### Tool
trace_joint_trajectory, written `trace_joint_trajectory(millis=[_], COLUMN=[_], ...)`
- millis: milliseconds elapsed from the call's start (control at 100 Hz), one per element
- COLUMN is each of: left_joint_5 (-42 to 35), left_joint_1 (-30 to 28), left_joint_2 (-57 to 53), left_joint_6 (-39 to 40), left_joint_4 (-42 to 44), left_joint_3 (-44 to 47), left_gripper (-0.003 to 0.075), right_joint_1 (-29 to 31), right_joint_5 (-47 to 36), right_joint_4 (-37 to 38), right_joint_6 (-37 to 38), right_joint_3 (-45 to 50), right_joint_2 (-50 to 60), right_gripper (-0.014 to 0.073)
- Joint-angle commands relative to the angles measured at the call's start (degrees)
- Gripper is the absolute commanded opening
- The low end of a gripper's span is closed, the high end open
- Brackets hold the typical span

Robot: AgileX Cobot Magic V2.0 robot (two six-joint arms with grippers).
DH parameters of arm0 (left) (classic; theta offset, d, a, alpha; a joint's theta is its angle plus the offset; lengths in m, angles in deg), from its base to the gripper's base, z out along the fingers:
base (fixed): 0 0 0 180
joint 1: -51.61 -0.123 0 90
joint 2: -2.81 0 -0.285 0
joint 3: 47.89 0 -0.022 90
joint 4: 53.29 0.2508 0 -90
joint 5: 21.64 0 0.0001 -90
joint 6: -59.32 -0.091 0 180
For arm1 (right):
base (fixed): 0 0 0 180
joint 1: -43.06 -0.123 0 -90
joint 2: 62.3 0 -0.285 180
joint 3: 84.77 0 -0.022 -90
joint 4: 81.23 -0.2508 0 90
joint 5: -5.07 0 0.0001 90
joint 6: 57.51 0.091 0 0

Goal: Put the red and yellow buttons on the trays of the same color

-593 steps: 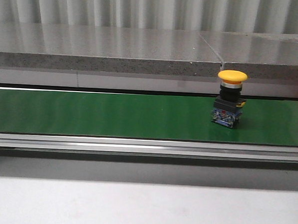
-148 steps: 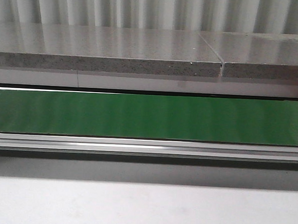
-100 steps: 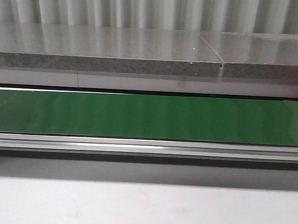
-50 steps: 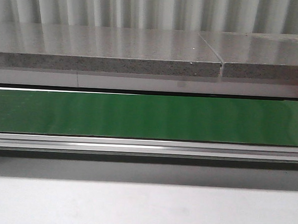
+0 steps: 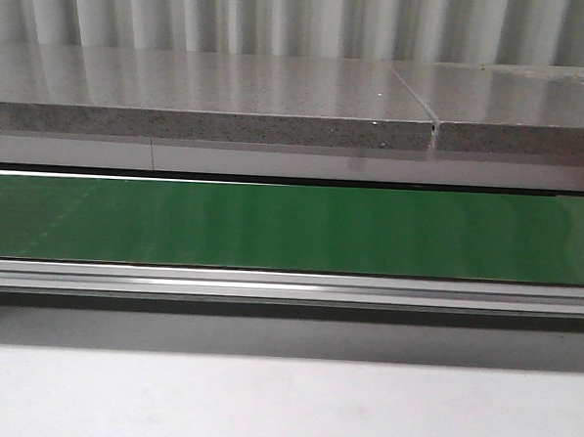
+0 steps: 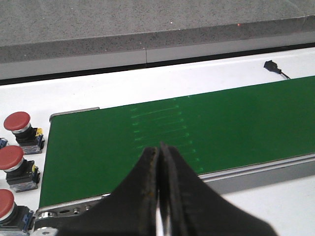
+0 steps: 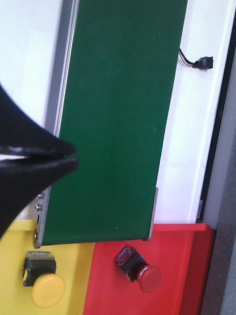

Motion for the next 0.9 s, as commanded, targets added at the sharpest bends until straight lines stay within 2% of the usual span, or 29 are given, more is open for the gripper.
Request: trace_joint_trajectory(millis=[0,190,260,310,380,480,530,600,730,890], left_joint_5=[-3.83,-3.73,-3.13,-2.83,-2.46,-2.46,-2.46,-2.88,-3.04,-5.06], left_joint_1=[0.35,0.35,0.35,0.35,0.35,0.35,0.35,0.35,0.35,0.35], left_joint_2=[0.14,0.14,0.14,0.14,0.14,0.14,0.14,0.14,0.14,0.14], left_joint_6=[0.02,0.02,0.02,0.02,0.02,0.02,0.02,0.02,0.02,0.41], left_joint_4=[-1.29,-1.29,-1.29,-1.29,-1.29,-1.29,-1.29,-1.39,-1.53,-0.67], left_joint_3=[-1.47,-1.47,-1.47,-1.47,-1.47,-1.47,-1.47,-1.47,-1.47,-1.47], left_gripper=[-0.002,-0.0013,0.0032,0.0092,0.0221,0.0479,0.0584,0.0669,0.0664,0.0617], right_joint_1=[-0.15,-0.15,-0.15,-0.15,-0.15,-0.15,-0.15,-0.15,-0.15,-0.15], right_joint_5=[-3.36,-3.36,-3.36,-3.36,-3.36,-3.36,-3.36,-3.36,-3.36,-3.36], right_joint_4=[0.36,0.36,0.36,0.36,0.36,0.36,0.36,0.36,0.36,0.36], right_joint_6=[-0.45,-0.45,-0.45,-0.45,-0.45,-0.45,-0.45,-0.45,-0.45,-0.45], right_joint_3=[-1.49,-1.49,-1.49,-1.49,-1.49,-1.49,-1.49,-1.49,-1.49,-1.49], right_joint_2=[0.27,0.27,0.27,0.27,0.27,0.27,0.27,0.27,0.27,0.27], right_gripper=[-0.0068,-0.0068,-0.0068,-0.0068,-0.0068,-0.0068,-0.0068,-0.0068,-0.0068,-0.0068])
